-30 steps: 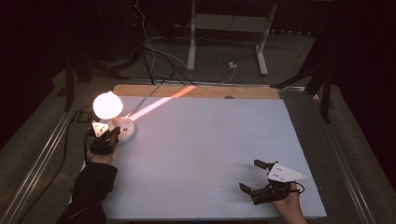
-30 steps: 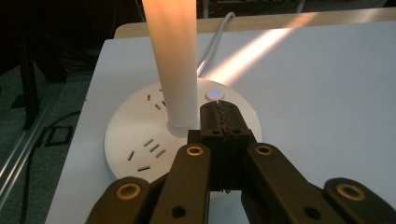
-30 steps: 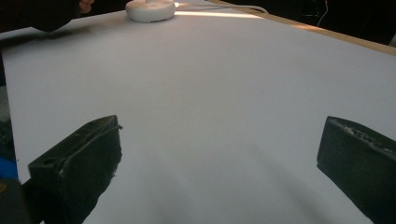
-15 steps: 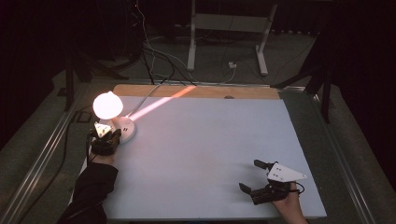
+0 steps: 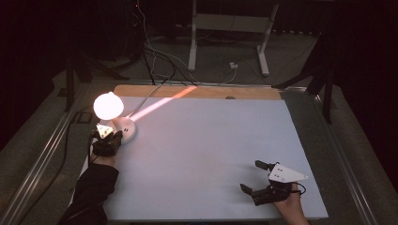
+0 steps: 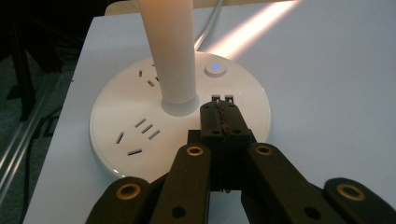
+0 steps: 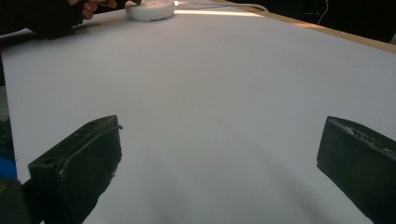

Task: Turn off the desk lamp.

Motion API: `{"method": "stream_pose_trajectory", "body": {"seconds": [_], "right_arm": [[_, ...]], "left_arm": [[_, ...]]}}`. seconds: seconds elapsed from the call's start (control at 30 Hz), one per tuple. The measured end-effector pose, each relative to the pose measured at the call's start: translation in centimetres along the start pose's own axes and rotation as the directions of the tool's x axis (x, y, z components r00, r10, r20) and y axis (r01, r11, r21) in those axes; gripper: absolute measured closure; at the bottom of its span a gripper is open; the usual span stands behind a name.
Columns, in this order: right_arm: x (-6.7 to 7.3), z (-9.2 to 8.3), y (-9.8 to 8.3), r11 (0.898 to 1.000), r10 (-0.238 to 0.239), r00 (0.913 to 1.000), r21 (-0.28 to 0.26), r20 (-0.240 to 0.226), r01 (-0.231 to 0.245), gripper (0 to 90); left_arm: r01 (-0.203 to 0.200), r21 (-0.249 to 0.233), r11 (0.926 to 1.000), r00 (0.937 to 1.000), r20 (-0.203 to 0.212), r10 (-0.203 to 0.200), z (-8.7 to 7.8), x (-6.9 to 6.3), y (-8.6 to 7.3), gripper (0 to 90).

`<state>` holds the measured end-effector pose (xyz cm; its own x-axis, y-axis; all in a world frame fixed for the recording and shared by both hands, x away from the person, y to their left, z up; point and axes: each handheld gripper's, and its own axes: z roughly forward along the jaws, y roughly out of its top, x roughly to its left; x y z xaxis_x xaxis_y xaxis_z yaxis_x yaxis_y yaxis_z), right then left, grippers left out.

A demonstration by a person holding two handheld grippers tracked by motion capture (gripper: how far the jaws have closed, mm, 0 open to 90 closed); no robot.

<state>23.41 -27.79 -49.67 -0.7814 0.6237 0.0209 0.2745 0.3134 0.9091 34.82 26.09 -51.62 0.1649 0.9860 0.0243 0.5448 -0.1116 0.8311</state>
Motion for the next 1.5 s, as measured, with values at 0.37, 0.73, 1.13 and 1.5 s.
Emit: {"method": "stream_pose_trajectory", "body": {"seconds": [0.37,0.73,1.13,1.5], "right_arm": [[0.0,0.0,0.0,1.000,-0.003,1.0000,0.000,0.000,0.003,0.0],[0.0,0.0,0.0,1.000,-0.002,1.0000,0.000,0.001,0.002,0.0],[0.0,-0.1,0.0,1.000,-0.002,1.0000,-0.004,0.001,0.002,0.0],[0.0,-0.1,0.0,1.000,-0.004,1.0000,0.000,0.002,0.004,0.0]], "left_arm": [[-0.001,-0.012,0.9999,1.0000,0.006,0.001,-0.6,0.0,0.4,90.0],[0.024,-0.084,0.9962,0.9996,0.016,-0.022,-2.5,0.0,1.9,90.0],[0.031,-0.074,0.9968,0.9995,0.011,-0.031,-2.2,0.3,1.5,90.0],[0.045,-0.056,0.9974,0.9989,0.013,-0.044,-1.6,0.7,0.9,90.0]]}}
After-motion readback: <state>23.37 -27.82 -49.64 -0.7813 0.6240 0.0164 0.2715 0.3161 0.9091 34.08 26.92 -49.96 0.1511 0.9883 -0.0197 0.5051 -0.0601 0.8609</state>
